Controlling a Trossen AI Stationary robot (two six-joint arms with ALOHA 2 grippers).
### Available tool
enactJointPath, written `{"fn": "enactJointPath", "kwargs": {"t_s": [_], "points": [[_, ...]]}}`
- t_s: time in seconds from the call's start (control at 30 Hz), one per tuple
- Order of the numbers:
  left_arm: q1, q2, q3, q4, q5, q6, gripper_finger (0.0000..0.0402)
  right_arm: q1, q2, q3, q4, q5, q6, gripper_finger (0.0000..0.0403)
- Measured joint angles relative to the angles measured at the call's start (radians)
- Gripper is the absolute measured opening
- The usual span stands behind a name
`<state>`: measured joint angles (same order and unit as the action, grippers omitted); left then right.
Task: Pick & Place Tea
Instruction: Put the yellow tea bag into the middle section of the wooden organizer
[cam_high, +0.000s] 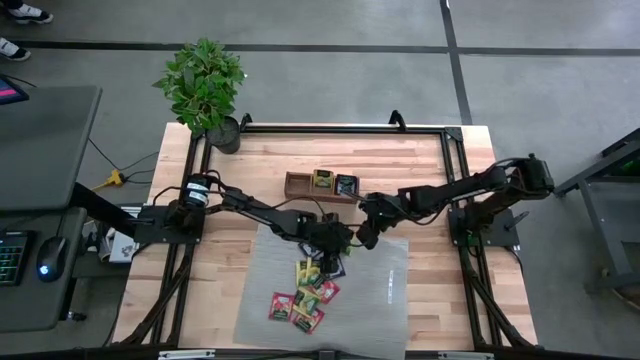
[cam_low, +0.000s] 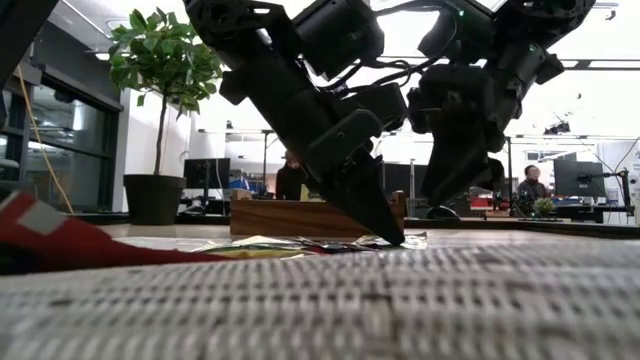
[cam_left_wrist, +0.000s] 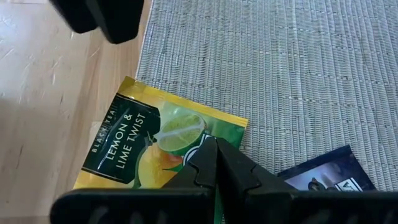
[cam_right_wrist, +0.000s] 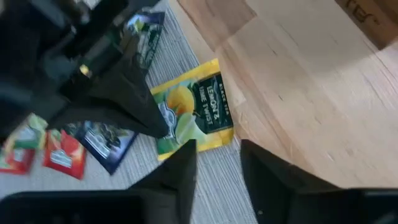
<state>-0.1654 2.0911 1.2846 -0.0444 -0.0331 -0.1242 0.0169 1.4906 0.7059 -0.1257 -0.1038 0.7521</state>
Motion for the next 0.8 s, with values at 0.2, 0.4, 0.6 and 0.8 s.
{"fn": "enactJointPath", "kwargs": {"t_s": [0.2, 0.4, 0.6, 0.8], "points": [[0.000, 0.000, -0.001, 0.000, -0.004, -0.002, 0.0001, -0.014, 0.005, 0.000, 0.021, -0.007, 0.095, 0.0193], [0.000, 0.000, -0.001, 0.000, -0.007, 0.000, 0.0001, 0.002, 0.077, 0.000, 0.079, -0.019, 0.187, 0.0210], [0.000, 0.000, -0.002, -0.011, -0.008, 0.008, 0.0001, 0.002, 0.101, 0.000, 0.095, -0.012, 0.190, 0.0211], [0.001, 0.000, -0.002, -0.011, -0.010, 0.024, 0.0001, -0.005, 0.101, 0.000, 0.075, -0.017, 0.139, 0.0211]]}}
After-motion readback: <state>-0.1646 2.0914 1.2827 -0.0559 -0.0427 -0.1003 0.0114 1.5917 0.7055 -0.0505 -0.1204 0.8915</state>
